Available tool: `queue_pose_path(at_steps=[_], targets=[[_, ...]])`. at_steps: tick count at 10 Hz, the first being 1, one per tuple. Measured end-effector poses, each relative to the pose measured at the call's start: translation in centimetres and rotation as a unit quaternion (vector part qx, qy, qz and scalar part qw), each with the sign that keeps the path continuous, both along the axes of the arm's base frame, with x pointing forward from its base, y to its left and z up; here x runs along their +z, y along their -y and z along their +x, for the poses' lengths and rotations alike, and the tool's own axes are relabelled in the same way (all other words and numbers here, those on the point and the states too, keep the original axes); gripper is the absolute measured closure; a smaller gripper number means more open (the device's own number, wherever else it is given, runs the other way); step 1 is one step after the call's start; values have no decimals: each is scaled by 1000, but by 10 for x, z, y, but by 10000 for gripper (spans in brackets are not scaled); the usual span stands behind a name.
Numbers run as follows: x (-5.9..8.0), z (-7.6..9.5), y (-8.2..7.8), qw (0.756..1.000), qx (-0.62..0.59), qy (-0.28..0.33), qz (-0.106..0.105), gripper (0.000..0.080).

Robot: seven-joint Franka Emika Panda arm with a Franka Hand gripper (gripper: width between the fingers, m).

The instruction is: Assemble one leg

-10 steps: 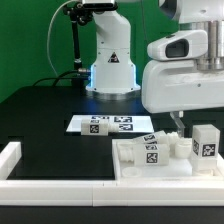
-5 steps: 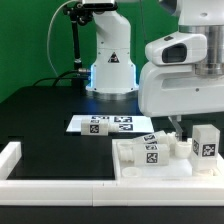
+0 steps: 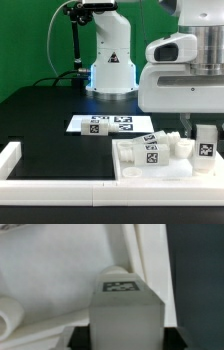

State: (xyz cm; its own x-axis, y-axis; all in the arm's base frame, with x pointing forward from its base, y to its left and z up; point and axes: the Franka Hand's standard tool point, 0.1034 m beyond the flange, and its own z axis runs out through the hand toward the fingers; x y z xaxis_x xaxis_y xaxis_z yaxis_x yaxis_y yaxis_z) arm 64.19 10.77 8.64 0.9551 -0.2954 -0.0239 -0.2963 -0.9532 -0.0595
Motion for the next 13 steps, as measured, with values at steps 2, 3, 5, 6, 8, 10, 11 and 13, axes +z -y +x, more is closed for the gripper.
queue_pose_path(at_steps=[2,3,5,6,8,10,11,13], targets=[[0,1,2,991,-132,5,0,514],[-1,1,1,976,-219,0,1,514],[-2,1,5,931,-365,1,23,514],[-2,0,7,912,-408,-1,34,514],[-2,0,7,916,-400,0,33,514],[-1,0,4,946,-324,10,22,247],[-2,2,1,976,-214,22,11,247],[-5,-1,-11,999,-34,37,1,155]])
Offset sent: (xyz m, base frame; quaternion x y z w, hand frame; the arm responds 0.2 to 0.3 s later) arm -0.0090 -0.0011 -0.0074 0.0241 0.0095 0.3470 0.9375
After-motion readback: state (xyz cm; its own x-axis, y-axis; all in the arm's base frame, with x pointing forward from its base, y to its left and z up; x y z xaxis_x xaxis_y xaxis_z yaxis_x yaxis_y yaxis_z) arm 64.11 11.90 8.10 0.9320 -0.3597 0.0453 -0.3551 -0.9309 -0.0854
